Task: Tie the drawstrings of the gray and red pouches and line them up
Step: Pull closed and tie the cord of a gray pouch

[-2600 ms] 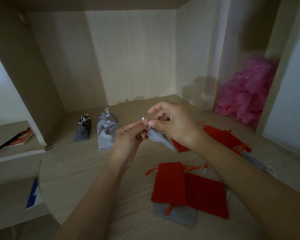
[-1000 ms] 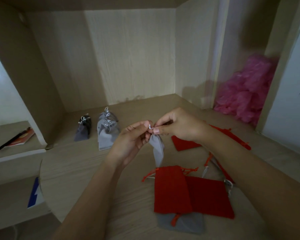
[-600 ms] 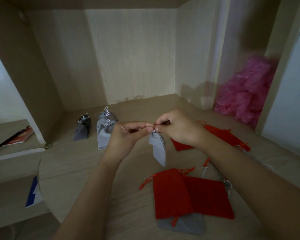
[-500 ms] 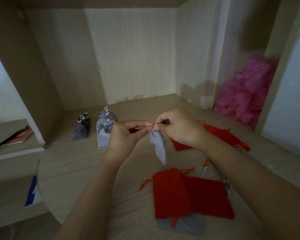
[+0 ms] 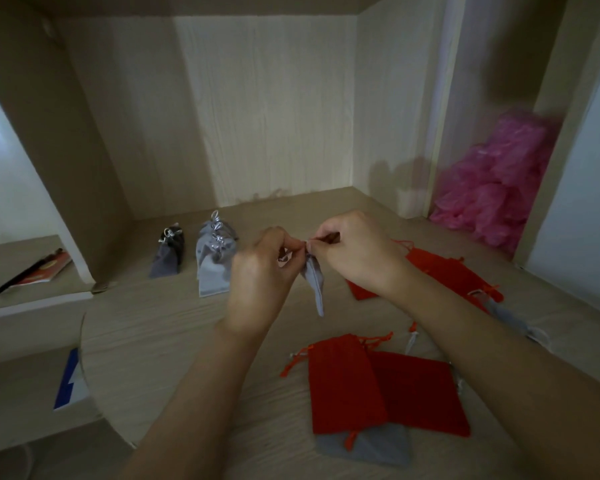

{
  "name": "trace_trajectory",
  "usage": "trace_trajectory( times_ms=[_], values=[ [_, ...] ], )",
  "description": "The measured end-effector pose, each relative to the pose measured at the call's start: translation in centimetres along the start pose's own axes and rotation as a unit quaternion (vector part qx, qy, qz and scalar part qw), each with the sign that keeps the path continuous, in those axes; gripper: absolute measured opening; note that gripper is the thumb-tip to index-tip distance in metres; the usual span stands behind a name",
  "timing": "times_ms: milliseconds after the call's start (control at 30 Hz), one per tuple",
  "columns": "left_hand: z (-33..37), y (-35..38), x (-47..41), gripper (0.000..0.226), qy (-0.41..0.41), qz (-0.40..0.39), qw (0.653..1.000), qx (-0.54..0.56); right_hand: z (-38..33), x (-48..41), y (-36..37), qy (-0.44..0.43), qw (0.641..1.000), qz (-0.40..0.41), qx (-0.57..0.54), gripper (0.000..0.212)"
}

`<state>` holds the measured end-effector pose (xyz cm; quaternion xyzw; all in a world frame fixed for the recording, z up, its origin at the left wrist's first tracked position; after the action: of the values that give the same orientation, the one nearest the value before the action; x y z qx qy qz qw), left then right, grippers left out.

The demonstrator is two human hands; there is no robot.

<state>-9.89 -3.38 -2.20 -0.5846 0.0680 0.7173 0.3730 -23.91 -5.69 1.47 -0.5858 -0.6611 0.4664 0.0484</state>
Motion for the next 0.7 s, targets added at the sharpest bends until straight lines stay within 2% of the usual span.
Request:
trace_trajectory(
  times_ms=[67, 133, 267, 333, 400, 467, 533, 700],
  values=[
    [-0.1, -0.2, 0.0, 0.014, -0.004, 0.02, 1.0, 0.012, 0.3, -0.3, -0.1, 0.042, 0.995, -0.009, -0.089, 0.027],
    [0.2, -0.4, 0.0, 0.018, -0.003, 0.034, 0.999, 0.037, 0.7, -0.4, 0.0, 0.107, 0.97, -0.017, -0.216, 0.034],
    [0.6, -0.5, 0.0, 0.016, 0.021, 0.033, 0.997, 0.061, 1.3, -0.4, 0.6, 0.196, 0.901, -0.06, -0.382, 0.016],
    [0.5, -0.4, 0.0, 0.013, 0.019, 0.039, 0.997, 0.064, 1.5, -0.3, 0.6, 0.225, 0.874, -0.071, -0.426, 0.015],
    [0.4, -0.3, -0.1, 0.014, 0.003, 0.049, 0.996, 0.071, 1.5, -0.3, 0.6, 0.224, 0.88, -0.066, -0.415, 0.016],
    [0.2, -0.4, -0.2, 0.013, -0.027, 0.06, 0.995, 0.076, 1.5, -0.4, 0.4, 0.201, 0.909, -0.035, -0.364, 0.017],
    [-0.1, -0.4, -0.3, 0.01, -0.062, 0.062, 0.993, 0.076, 1.7, -0.5, 0.1, 0.182, 0.924, 0.005, -0.337, 0.021],
    [0.2, 0.3, 0.0, 0.012, -0.208, 0.008, 0.966, 0.153, 2.5, -0.8, 0.1, 0.193, 0.912, 0.053, -0.358, 0.026]
  ],
)
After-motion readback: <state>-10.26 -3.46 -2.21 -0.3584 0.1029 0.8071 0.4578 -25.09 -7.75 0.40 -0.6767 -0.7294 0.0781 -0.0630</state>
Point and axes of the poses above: each hand's wrist, its own x-axis away from the middle knuckle, its own y-axis out of the palm, z = x × y, the point moved 2 cm from there along -x, towards the middle knuckle, and after that the axes turned 2 degrees about z, right-handed, at the moved point
